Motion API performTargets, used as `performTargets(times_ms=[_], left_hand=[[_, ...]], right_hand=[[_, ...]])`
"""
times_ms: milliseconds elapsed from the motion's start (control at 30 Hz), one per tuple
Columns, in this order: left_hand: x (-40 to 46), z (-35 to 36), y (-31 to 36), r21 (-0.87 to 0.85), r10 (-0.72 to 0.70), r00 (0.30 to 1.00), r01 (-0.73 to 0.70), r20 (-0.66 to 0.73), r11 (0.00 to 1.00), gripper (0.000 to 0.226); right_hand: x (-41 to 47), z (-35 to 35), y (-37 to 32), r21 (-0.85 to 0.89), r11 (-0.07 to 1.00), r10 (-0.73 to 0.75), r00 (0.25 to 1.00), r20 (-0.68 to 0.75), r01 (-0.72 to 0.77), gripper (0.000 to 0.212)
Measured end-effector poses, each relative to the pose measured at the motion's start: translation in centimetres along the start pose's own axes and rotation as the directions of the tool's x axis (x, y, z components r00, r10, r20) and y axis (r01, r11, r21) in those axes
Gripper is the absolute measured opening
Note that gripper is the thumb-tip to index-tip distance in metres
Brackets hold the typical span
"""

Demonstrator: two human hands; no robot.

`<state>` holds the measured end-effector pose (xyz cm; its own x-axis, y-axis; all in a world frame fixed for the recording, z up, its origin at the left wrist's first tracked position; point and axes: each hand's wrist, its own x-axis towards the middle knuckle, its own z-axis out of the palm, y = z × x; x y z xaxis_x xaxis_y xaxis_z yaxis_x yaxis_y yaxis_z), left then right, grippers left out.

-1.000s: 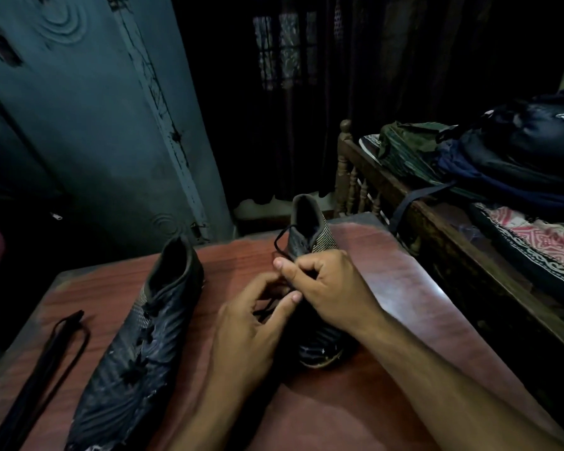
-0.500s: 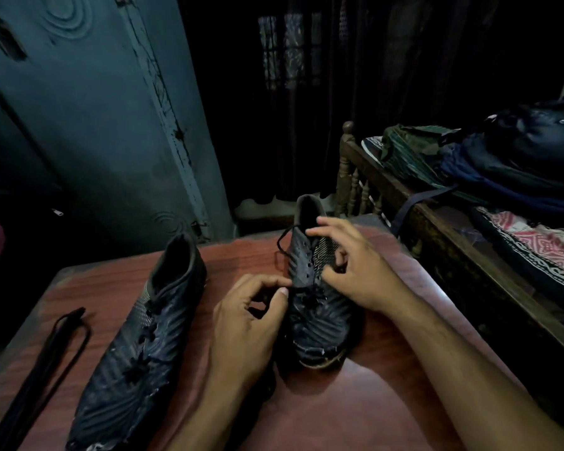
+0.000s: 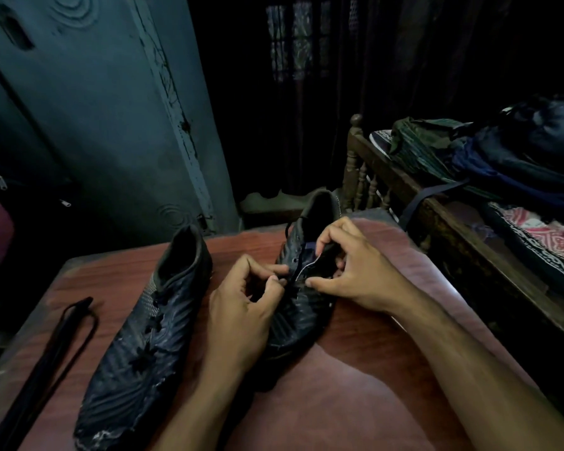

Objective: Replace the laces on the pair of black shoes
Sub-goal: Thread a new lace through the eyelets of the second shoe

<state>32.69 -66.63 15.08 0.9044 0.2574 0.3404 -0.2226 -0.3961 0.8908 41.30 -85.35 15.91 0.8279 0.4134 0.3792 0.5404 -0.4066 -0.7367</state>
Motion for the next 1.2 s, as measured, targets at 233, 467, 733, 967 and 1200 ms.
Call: performTargets(times_ms=[233,467,733,967,1200], left_hand=[[0.3,-0.5,0.0,0.044,-0.081,0.997,0.08,0.018,0.996,0.026],[0.7,-0.6,-0.9,0.082,-0.054,0.997,0.05,0.047,0.995,0.021],[0.7,-0.9,-0.8,0.083,-0.122,0.987,0.114,0.104,0.99,0.017],[0.7,-0.6,-1.1,0.07,-0.099,0.98,0.088,0.175,0.994,0.011],[0.8,-0.7,-0.9,-0.041,-0.116,0.965,0.129,0.236,0.991,0.015]], right_hand=[[-0.1,0.2,-0.1,-0.032,0.997,-0.069,0.994,0.082,0.072,0.042],[0.1,0.2,-0.1,0.019,0.997,-0.071,0.989,0.127,0.069,0.041],[0.1,0.2,0.0,0.047,0.997,-0.07,0.987,0.142,0.064,0.038],[-0.1,0.1,-0.3,0.07,0.997,-0.05,0.985,0.165,0.038,0.036],[-0.1,0.1,-0.2,0.086,0.996,-0.046,0.985,0.168,0.032,0.036]])
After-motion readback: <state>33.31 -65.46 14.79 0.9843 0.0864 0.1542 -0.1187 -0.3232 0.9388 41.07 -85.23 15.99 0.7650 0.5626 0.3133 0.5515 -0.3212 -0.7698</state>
